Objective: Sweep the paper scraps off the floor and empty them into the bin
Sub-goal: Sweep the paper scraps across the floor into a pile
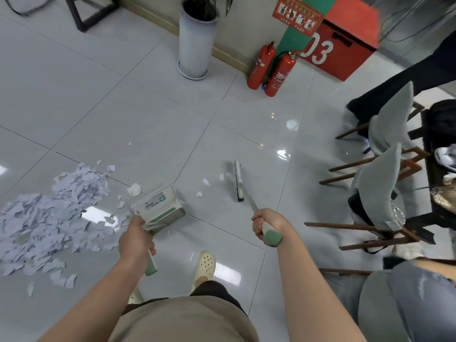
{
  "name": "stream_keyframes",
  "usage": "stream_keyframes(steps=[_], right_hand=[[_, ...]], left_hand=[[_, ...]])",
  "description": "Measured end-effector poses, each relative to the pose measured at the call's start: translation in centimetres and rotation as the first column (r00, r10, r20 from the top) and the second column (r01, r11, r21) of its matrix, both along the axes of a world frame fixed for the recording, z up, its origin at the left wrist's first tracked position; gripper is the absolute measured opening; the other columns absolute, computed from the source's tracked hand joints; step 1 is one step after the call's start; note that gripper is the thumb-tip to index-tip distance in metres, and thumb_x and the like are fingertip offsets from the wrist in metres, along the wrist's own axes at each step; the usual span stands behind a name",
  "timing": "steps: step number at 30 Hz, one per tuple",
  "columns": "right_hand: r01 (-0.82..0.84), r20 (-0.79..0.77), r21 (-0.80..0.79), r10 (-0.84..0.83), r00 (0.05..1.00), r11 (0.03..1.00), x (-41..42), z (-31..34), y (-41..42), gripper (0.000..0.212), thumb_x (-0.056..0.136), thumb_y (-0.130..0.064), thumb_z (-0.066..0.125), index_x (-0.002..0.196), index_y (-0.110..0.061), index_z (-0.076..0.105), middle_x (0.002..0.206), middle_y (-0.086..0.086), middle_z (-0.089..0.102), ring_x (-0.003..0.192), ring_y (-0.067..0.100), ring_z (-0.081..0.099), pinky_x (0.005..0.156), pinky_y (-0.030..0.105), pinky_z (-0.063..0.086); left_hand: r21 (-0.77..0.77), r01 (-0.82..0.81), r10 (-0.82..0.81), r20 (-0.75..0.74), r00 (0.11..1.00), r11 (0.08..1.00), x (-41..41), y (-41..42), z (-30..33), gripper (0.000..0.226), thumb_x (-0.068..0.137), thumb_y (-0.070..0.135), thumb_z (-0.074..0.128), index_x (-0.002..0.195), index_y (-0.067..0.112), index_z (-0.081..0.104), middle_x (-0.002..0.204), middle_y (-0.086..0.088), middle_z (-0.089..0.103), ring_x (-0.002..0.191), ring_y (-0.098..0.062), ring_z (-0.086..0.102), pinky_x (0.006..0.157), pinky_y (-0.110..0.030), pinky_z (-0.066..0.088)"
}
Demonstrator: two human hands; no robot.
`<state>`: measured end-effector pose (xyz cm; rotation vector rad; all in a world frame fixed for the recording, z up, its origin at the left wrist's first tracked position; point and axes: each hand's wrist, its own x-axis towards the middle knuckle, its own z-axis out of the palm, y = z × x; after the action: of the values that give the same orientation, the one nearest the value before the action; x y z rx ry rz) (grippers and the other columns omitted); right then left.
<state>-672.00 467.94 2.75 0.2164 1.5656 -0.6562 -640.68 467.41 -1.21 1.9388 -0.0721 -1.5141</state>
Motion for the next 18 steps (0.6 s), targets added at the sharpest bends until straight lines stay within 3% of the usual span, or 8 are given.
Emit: stream_keyframes(steps=[3, 10, 13, 15, 18], right_hand=[[-0.022, -0.033, 0.007, 0.022, 0.999, 1.0, -3.9, -0.9, -2.7, 0.018, 0.087, 0.001, 0.045, 0.078, -0.013, 0.041, 0.047, -0.004, 0.034, 0.031, 0.007, 0.036, 0.032, 0.014, 0.032], [-0.294, -0.121, 0.09, 0.304, 0.945, 0.951, -7.9, -4.1, -8.0, 0.019, 0.086, 0.0, 0.044, 0.073, -0.014, 0.042, 0.052, -0.001, 0.038, 0.032, 0.008, 0.038, 0.033, 0.013, 0.032], [-0.512, -0.091, 0.184, 0.533, 0.841, 0.839, -7.0, -5.7, -8.8, 0.014, 0.082, -0.001, 0.043, 0.075, -0.012, 0.047, 0.046, -0.003, 0.038, 0.035, 0.009, 0.038, 0.04, 0.016, 0.033], [-0.629, -0.079, 0.215, 0.656, 0.751, 0.747, -5.3, -6.0, -8.6, 0.019, 0.08, -0.001, 0.04, 0.091, -0.009, 0.053, 0.042, -0.004, 0.037, 0.037, 0.01, 0.038, 0.047, 0.017, 0.033], [-0.693, -0.027, 0.176, 0.707, 0.706, 0.699, -2.2, -6.2, -7.7, 0.023, 0.081, 0.0, 0.039, 0.101, -0.003, 0.05, 0.046, -0.002, 0.038, 0.038, 0.009, 0.037, 0.043, 0.017, 0.034]], left_hand=[[0.026, -0.022, 0.022, -0.008, 1.0, 0.999, -2.5, -0.7, -0.2, 0.019, 0.091, 0.032, 0.05, 0.078, 0.019, 0.044, 0.058, -0.002, 0.029, 0.05, -0.019, 0.022, 0.051, -0.031, 0.023], [0.02, 0.028, -0.028, 0.027, 0.999, 0.999, -5.0, 0.4, -0.6, 0.018, 0.092, 0.033, 0.045, 0.081, 0.02, 0.039, 0.054, 0.002, 0.027, 0.048, -0.017, 0.022, 0.051, -0.03, 0.024], [0.005, 0.065, -0.066, 0.049, 0.997, 0.998, -5.4, 1.0, -0.9, 0.017, 0.093, 0.033, 0.044, 0.086, 0.018, 0.043, 0.057, 0.001, 0.03, 0.049, -0.018, 0.025, 0.052, -0.03, 0.028], [0.009, 0.069, -0.069, 0.064, 0.996, 0.998, -5.6, 1.3, -0.9, 0.016, 0.092, 0.032, 0.045, 0.087, 0.016, 0.045, 0.058, -0.001, 0.032, 0.05, -0.018, 0.027, 0.053, -0.031, 0.029], [0.019, 0.047, -0.048, 0.079, 0.996, 0.999, -5.7, 1.7, -0.9, 0.017, 0.093, 0.031, 0.046, 0.091, 0.014, 0.049, 0.06, -0.002, 0.035, 0.052, -0.018, 0.03, 0.054, -0.032, 0.031]])
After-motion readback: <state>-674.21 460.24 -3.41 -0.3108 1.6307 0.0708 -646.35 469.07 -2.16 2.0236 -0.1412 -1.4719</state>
